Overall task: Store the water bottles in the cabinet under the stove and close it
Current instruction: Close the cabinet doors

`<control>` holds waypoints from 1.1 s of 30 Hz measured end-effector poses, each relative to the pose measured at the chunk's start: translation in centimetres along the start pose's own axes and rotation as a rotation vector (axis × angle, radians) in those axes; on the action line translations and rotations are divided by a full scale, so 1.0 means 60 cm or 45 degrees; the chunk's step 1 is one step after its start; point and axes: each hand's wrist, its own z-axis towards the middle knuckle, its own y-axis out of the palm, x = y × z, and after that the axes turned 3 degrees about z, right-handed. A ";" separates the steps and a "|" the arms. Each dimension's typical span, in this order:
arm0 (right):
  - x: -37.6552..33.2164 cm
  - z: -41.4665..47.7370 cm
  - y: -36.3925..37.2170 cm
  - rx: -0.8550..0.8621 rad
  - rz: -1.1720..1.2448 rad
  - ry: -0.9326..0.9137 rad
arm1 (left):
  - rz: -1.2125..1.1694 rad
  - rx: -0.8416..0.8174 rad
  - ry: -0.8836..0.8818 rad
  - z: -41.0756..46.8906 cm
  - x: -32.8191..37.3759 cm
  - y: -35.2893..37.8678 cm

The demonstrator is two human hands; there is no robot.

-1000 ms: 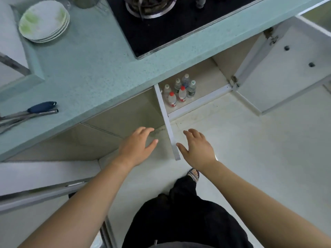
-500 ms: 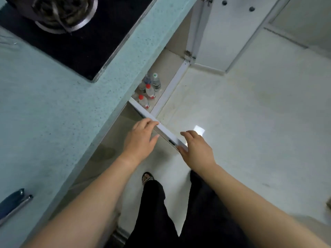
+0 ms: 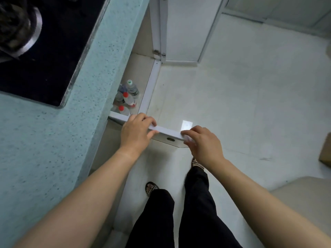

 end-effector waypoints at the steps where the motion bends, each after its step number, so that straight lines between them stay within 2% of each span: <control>1: 0.007 0.013 -0.005 0.009 -0.017 -0.015 | 0.002 0.009 -0.010 0.008 0.004 0.000; 6: 0.045 0.104 -0.040 0.045 -0.078 -0.142 | -0.010 0.073 -0.137 0.060 0.026 -0.001; 11: 0.081 0.234 -0.067 0.046 -0.051 -0.402 | 0.000 0.166 -0.327 0.125 0.044 -0.003; 15: 0.090 0.336 -0.094 -0.058 0.001 -0.610 | -0.027 0.262 -0.569 0.176 0.053 -0.007; 21: 0.093 0.445 -0.097 -0.294 -0.215 -0.866 | -0.043 0.448 -0.839 0.238 0.054 -0.011; 26: 0.078 0.495 -0.097 -0.374 -0.276 -0.959 | -0.014 0.534 -0.770 0.244 0.046 0.007; 29: 0.066 0.518 -0.105 -0.424 -0.339 -0.997 | 0.079 0.400 -0.681 0.225 0.048 0.029; 33: 0.043 0.562 -0.108 -0.469 -0.416 -1.054 | 0.179 0.274 -0.684 0.225 0.039 0.037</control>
